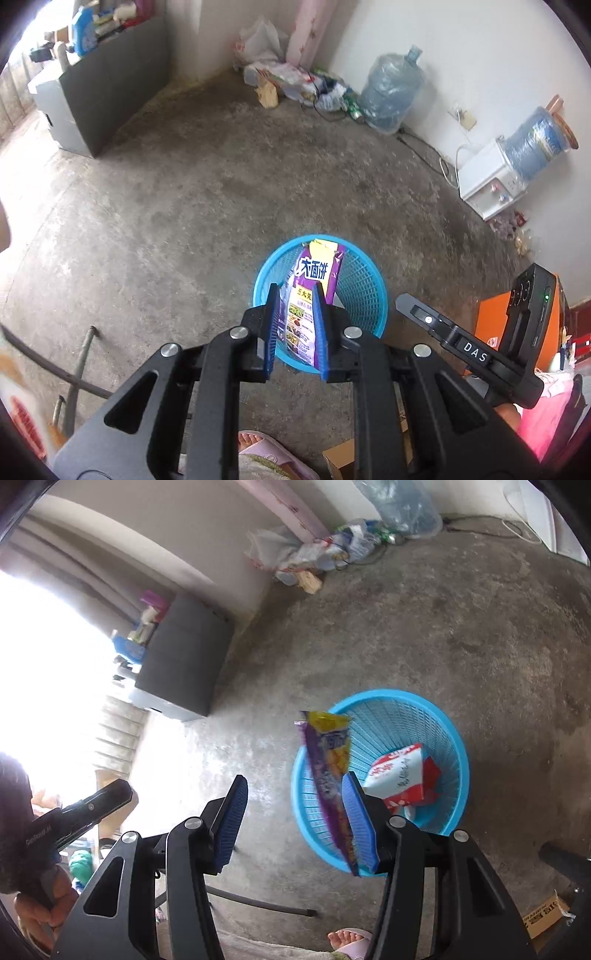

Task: Collect trash
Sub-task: 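Grasp the Pepsi bottle with the left tool while the right tool grasps the blue-label water bottle, then grasp the green plastic bag with the left tool while the right tool holds the water bottle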

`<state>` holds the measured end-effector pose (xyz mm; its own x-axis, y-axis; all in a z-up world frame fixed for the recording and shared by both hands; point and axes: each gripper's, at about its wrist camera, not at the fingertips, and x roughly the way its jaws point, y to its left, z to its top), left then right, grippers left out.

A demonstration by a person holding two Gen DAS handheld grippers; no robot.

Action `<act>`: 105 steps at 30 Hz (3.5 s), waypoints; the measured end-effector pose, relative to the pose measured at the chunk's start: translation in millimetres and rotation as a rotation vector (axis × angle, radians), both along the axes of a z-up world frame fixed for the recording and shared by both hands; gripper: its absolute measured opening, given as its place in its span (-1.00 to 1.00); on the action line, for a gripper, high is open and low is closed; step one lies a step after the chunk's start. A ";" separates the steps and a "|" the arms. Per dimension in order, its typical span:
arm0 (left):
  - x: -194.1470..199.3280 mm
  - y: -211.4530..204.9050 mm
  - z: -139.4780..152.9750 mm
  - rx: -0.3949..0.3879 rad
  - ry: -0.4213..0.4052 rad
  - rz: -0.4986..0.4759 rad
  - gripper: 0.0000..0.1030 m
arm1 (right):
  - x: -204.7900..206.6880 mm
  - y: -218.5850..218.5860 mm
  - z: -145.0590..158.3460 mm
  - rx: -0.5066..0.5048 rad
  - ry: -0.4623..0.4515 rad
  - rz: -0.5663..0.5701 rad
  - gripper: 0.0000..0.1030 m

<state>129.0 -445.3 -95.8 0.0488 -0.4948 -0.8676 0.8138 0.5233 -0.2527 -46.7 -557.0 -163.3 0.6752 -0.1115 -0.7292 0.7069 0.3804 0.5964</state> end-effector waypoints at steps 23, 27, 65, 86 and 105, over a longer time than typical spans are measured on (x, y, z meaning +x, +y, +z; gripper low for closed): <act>-6.2 433.6 142.8 -0.263 -0.233 0.547 -0.57 | 111.2 207.2 156.9 -0.027 -0.208 0.568 0.28; 3.3 480.6 123.8 -0.260 -0.184 0.641 -0.57 | 143.4 252.3 159.8 0.008 -0.188 0.686 0.28; 42.9 520.5 30.3 -0.304 0.067 0.639 -0.94 | 267.3 415.0 90.2 0.269 -0.007 1.063 0.15; -25.6 418.3 31.7 -0.234 0.178 0.372 -1.00 | 163.0 340.8 104.2 0.177 0.066 1.014 0.11; 30.7 324.0 38.8 -0.229 0.057 0.351 -1.00 | 184.4 263.8 104.8 0.110 0.010 0.745 0.11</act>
<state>159.6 -121.3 -57.0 0.2036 -0.6369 -0.7436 0.5779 0.6913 -0.4338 137.6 -293.2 -58.5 0.5369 0.4464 -0.7158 0.2911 0.6984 0.6539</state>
